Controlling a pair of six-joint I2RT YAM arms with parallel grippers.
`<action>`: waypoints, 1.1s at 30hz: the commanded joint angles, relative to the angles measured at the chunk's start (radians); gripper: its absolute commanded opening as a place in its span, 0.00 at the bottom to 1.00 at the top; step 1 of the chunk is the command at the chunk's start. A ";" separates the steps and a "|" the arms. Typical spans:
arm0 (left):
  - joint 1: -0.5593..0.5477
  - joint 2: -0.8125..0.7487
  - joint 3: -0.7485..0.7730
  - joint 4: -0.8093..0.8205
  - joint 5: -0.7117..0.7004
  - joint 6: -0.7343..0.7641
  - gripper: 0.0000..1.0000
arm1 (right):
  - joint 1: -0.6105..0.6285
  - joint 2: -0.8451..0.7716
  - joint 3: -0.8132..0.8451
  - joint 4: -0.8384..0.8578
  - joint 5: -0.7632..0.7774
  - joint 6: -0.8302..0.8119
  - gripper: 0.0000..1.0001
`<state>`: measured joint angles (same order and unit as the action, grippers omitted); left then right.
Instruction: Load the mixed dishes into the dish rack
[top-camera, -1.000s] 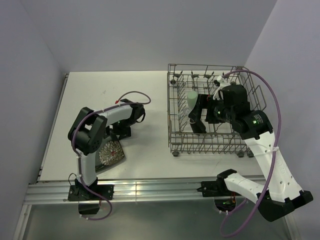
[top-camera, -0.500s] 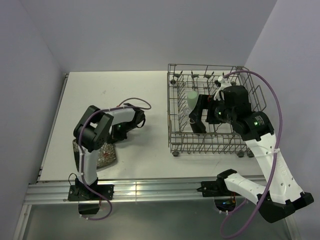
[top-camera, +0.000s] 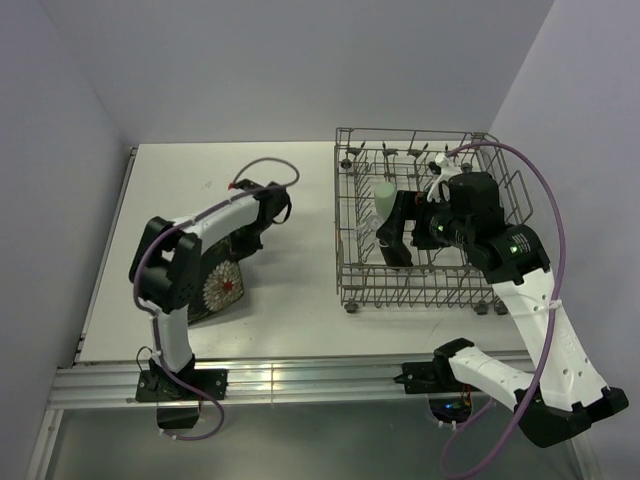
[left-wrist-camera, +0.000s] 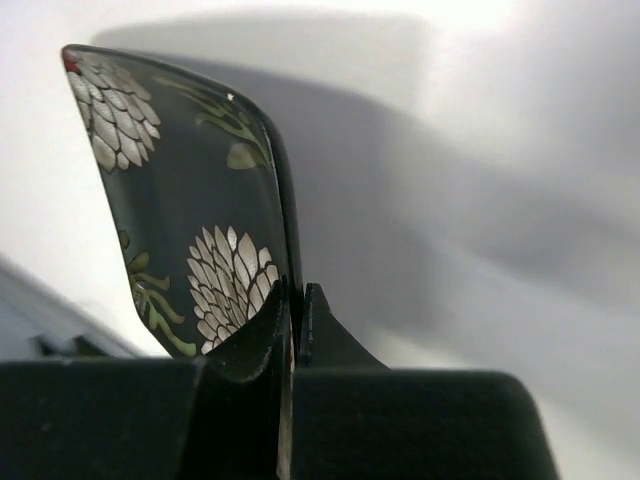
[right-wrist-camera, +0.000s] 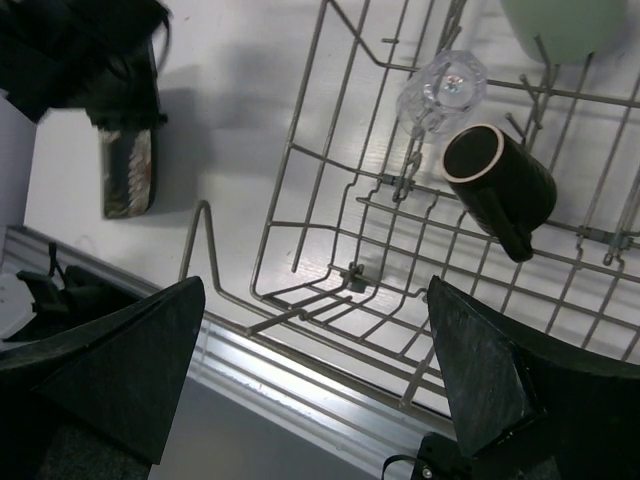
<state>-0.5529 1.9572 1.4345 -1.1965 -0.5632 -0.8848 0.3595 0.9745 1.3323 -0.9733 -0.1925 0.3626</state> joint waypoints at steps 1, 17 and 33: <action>-0.010 -0.132 0.156 0.095 0.196 -0.051 0.00 | -0.001 0.015 0.004 0.050 -0.083 -0.025 1.00; -0.008 -0.334 0.395 0.011 0.302 -0.132 0.00 | 0.080 0.093 0.070 0.085 -0.163 -0.057 1.00; 0.008 -0.472 0.612 0.003 0.497 -0.261 0.00 | 0.410 0.115 0.133 0.221 -0.021 -0.191 1.00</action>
<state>-0.5537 1.5696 2.0274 -1.2701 -0.1371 -1.0874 0.7269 1.0973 1.4399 -0.8413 -0.2623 0.2325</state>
